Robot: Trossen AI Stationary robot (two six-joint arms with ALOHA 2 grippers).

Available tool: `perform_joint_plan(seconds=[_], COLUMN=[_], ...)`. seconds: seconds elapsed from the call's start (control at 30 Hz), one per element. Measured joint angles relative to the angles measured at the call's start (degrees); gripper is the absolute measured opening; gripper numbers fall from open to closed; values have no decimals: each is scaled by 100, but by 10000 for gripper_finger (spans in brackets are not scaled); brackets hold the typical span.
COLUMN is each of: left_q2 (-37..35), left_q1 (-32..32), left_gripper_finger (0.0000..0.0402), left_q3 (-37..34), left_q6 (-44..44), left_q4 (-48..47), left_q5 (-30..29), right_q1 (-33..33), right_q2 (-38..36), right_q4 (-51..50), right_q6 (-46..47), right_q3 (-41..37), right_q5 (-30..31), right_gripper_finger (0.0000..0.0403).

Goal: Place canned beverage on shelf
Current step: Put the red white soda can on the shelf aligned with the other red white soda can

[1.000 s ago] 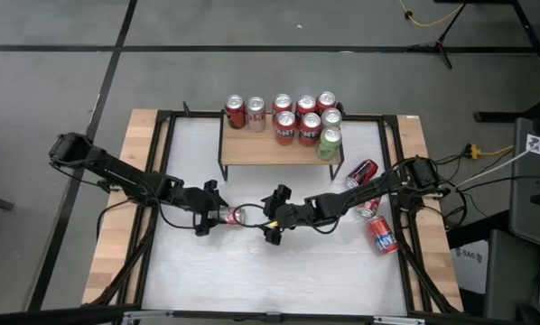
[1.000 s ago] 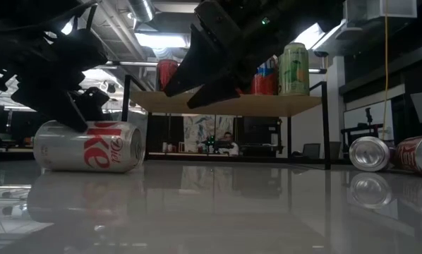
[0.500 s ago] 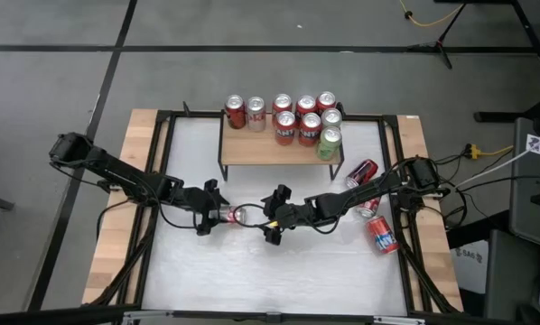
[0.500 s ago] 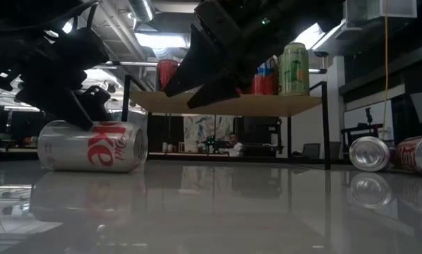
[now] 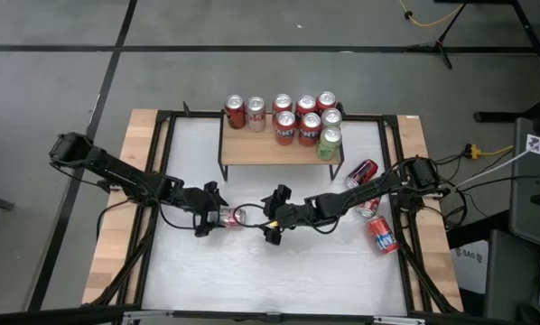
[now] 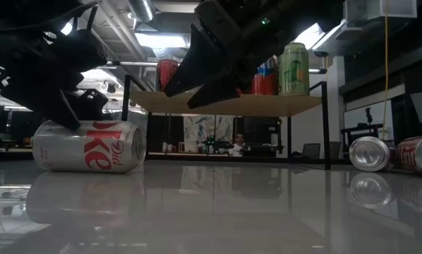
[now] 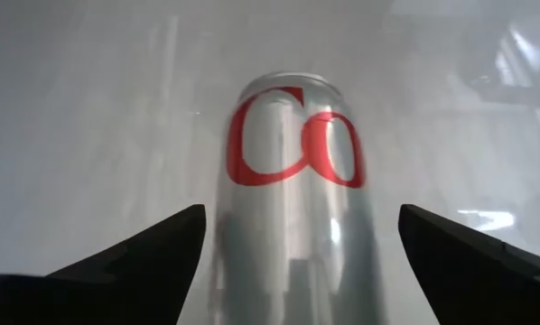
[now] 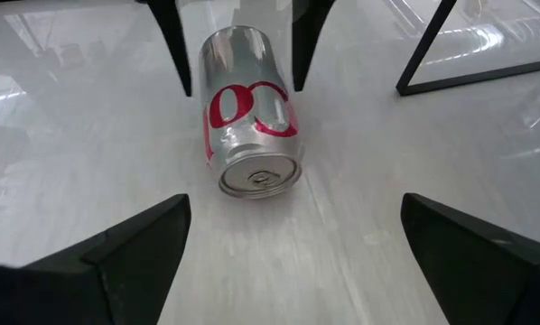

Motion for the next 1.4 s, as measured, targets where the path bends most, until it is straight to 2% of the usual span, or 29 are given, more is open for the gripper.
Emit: perform_joint_plan(seconds=[0.73,1.1,1.4], left_q2=[-1,691,715], left_q1=[-2,-2,-2], left_gripper_finger=[354,352,290], left_q3=[0,2,1], left_q6=[-380,-388,-412], left_q4=[-378,-205,481], left_q5=[4,345,306], right_q1=[0,2,2], right_q2=[0,0,0], right_q4=[0,0,0], right_q6=[0,0,0], right_q3=[-1,0,-1], right_q5=[-2,-2,-2], right_gripper_finger=[392,392,392])
